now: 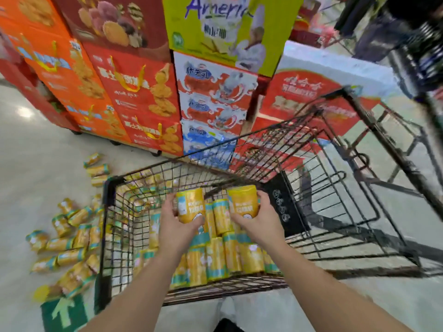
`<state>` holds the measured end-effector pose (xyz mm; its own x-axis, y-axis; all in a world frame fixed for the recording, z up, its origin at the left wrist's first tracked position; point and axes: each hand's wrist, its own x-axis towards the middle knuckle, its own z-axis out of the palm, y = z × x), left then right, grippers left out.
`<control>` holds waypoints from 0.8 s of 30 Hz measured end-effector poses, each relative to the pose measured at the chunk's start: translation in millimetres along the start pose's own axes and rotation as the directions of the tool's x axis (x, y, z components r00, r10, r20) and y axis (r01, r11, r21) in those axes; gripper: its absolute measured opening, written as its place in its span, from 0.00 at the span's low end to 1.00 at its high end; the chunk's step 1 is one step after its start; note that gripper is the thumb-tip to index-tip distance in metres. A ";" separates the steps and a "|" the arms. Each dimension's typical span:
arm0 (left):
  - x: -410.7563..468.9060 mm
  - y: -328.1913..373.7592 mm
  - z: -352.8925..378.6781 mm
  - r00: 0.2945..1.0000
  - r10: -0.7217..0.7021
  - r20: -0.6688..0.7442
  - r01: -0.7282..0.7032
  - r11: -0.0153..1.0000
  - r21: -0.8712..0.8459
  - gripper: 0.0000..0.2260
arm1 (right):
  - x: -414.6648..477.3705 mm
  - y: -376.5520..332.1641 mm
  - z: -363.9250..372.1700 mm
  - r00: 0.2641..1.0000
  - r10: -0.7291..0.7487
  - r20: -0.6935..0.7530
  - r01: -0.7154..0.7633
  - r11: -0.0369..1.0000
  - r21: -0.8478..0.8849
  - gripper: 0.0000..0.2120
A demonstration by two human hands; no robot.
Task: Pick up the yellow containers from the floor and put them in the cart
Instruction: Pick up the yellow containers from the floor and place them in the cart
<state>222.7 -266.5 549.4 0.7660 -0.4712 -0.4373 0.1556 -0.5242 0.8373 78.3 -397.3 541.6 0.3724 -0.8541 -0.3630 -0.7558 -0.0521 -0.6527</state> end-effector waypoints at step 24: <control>28.9 -152.8 94.8 0.927 -0.366 0.083 0.318 0.884 0.344 0.38 | 30.5 103.3 90.2 0.905 0.258 0.339 -0.057 0.863 -0.502 0.22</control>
<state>161.9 -267.3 377.7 0.6014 -0.3042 -0.7388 0.1662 -0.8568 0.4882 60.1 -382.0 403.1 0.3248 -0.6107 -0.7222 -0.9440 -0.2559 -0.2082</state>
